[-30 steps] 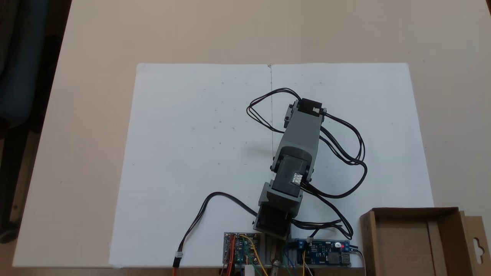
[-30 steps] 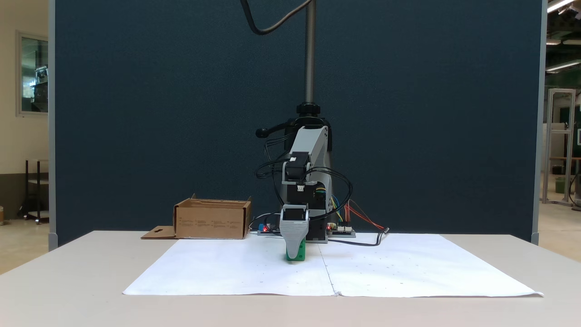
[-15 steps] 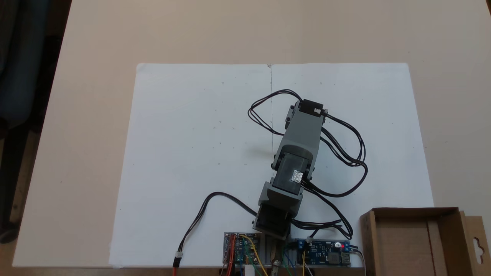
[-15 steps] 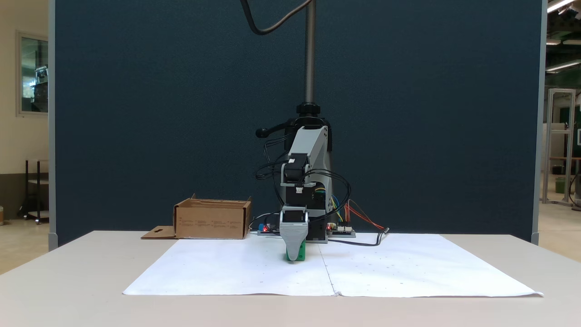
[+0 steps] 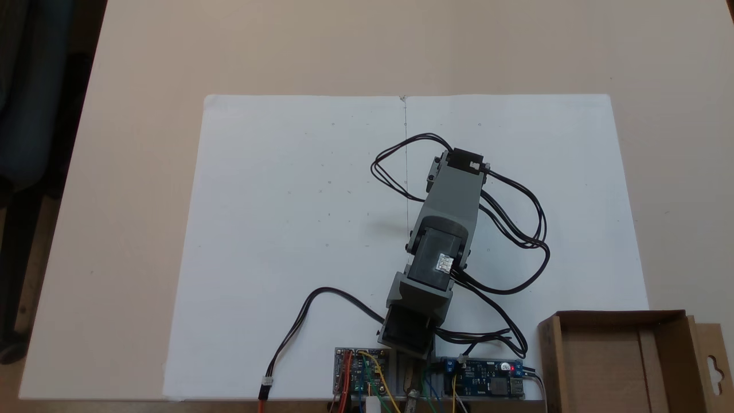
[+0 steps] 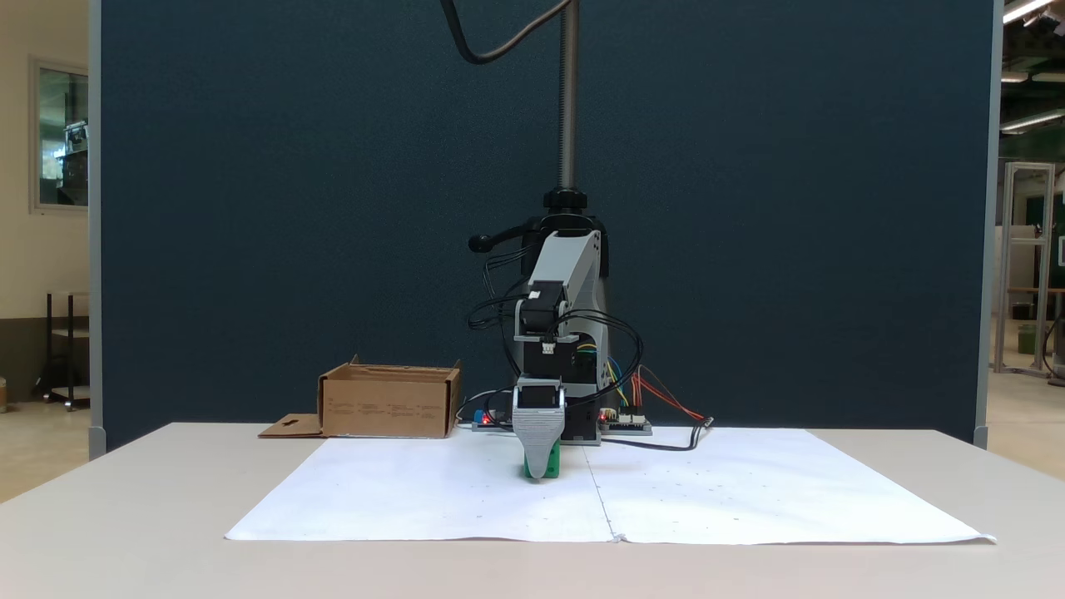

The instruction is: Grasp a green dice and put it in the bin.

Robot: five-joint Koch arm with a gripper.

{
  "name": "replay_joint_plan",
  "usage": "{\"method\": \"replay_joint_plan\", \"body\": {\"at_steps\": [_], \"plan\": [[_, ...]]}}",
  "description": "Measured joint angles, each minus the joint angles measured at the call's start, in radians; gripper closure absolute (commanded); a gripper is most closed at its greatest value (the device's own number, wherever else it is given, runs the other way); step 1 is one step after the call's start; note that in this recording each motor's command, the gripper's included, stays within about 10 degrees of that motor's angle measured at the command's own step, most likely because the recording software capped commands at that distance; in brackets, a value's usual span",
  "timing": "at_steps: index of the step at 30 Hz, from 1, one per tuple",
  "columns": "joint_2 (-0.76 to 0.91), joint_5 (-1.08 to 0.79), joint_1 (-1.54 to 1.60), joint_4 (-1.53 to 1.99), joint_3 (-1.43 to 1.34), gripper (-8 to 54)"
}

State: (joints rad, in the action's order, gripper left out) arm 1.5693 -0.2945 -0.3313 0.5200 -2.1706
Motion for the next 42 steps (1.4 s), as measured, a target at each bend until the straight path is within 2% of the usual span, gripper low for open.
{"method": "replay_joint_plan", "body": {"at_steps": [6,16,23,28,42], "plan": [[0.0,-0.009,0.0,0.0,0.0,6.7],[0.0,-0.017,-0.021,-0.012,0.0,7.5],[0.006,-0.031,-0.029,-0.041,-0.015,19.2],[0.012,-0.031,-0.034,-0.061,-0.028,33.6],[0.017,-0.035,-0.002,-0.075,-0.029,33.6]]}}
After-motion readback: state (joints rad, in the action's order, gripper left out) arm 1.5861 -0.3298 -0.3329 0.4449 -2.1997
